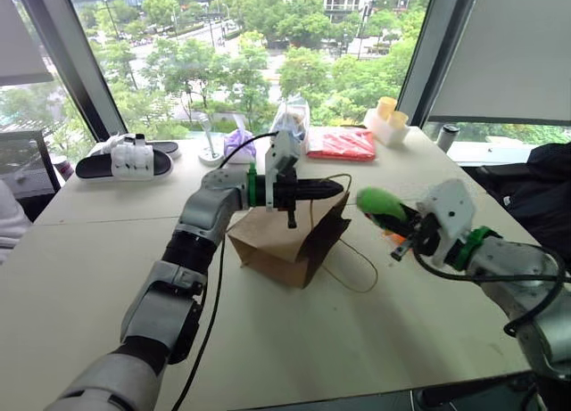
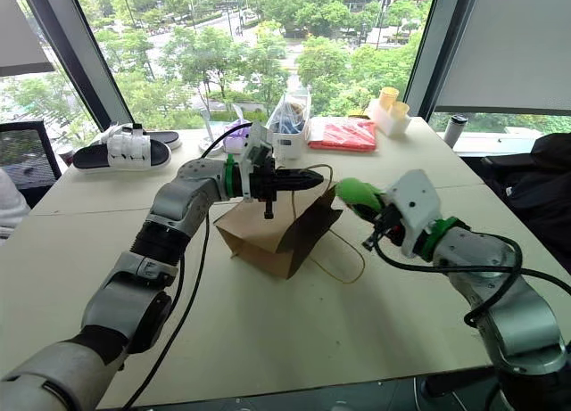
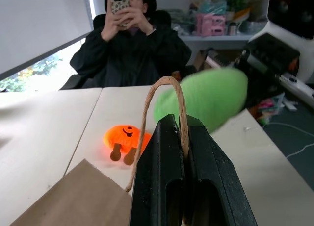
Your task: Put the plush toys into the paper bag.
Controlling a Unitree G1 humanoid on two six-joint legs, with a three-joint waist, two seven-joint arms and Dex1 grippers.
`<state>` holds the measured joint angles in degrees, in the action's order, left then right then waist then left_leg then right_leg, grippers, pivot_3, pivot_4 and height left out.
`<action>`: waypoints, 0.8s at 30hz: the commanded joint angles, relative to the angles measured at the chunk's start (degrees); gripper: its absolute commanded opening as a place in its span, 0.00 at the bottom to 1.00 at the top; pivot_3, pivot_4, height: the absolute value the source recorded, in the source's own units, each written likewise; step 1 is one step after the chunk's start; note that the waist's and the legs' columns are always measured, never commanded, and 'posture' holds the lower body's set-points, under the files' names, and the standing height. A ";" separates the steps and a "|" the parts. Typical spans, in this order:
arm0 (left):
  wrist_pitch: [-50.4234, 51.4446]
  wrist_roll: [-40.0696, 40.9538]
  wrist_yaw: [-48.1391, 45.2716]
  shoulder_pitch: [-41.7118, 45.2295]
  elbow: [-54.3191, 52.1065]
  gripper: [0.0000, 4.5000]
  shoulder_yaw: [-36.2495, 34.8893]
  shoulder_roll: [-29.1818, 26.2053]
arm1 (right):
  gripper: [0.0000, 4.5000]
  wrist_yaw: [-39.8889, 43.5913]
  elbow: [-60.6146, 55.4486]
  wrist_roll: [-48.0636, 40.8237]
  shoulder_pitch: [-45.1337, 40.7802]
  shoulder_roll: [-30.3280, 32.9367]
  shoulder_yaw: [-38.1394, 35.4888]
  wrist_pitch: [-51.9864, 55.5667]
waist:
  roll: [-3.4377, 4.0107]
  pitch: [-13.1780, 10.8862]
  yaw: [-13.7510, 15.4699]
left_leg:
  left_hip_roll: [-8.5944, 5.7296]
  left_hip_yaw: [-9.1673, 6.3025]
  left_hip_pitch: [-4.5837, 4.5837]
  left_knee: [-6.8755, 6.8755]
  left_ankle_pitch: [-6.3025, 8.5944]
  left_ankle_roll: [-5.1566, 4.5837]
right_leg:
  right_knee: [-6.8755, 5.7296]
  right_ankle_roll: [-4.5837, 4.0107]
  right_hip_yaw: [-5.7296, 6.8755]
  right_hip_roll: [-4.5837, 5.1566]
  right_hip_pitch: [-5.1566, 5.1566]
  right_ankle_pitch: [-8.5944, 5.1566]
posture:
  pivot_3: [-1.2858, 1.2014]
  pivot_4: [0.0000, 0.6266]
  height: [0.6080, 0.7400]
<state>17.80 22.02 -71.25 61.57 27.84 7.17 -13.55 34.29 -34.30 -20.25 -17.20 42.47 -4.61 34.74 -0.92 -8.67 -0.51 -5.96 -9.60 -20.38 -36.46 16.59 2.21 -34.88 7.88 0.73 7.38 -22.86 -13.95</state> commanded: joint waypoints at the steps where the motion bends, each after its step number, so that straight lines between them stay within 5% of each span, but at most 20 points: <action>1: 0.27 1.47 -1.23 2.54 -0.54 0.00 -1.76 0.16 | 0.01 2.96 1.88 4.01 -2.21 0.96 5.11 -5.28 | 0.00 0.00 -0.03 | -0.01 -0.01 -0.02 -0.04 0.00 0.00 | 0.00 0.00 -0.01 0.00 0.00 0.00 | 0.52 0.24 1.00; 12: 5.88 4.73 -2.90 0.90 -6.41 0.00 -2.23 -0.21 | 0.01 6.53 20.35 23.18 -9.42 0.55 19.61 -25.28 | 0.00 -0.01 -0.40 | -0.01 -0.01 0.01 -0.05 0.00 0.00 | -0.08 0.00 -0.10 -0.02 -0.06 0.00 | 0.52 0.24 1.00; 24: 9.02 5.39 -1.34 -2.86 -13.01 0.00 -1.27 -0.27 | 0.01 7.88 36.78 31.98 -21.13 -10.72 27.64 -38.09 | 0.00 0.00 -0.36 | 0.00 -0.02 0.01 -0.07 -0.02 0.05 | -0.13 -0.03 -0.14 -0.04 -0.10 0.02 | 0.52 0.24 1.00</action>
<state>26.93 26.88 -72.98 58.28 17.15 6.02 -13.57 42.49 2.31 10.98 -36.57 32.42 23.58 -1.60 -0.92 -8.68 -0.87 -5.96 -9.64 -20.38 -36.54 16.56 2.26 -35.02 7.85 0.58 7.34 -22.97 -13.94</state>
